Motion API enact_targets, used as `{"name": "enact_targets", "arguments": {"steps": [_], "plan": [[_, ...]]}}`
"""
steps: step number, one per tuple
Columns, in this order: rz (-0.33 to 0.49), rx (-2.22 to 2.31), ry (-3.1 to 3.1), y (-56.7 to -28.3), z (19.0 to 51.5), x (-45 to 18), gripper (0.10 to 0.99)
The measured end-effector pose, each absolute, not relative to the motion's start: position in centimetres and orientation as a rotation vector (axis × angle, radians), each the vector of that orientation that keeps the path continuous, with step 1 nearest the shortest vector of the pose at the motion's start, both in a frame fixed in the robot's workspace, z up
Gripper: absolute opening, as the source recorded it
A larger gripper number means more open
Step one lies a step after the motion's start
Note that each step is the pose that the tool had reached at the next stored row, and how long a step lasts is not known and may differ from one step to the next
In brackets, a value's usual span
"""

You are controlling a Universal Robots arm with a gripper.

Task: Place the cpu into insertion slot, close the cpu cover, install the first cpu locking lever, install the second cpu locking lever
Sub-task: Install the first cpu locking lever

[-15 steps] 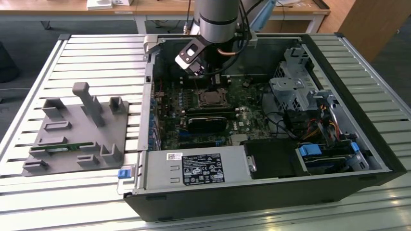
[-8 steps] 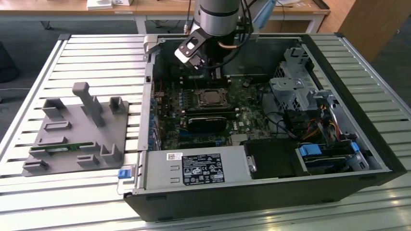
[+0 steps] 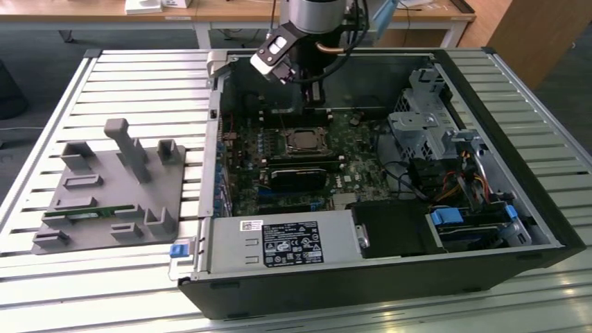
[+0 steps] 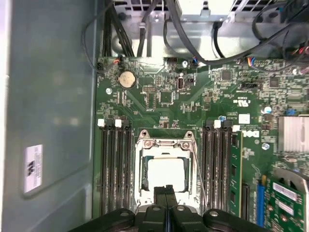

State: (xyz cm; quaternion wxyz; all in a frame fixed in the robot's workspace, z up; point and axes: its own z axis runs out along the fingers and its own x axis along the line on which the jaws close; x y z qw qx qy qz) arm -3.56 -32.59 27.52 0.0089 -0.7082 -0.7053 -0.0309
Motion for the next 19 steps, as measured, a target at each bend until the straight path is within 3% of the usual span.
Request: {"name": "enact_targets", "arguments": {"steps": [19], "plan": [[-0.094,-2.067,-2.336,-32.59,28.60,-3.56,0.106]]}}
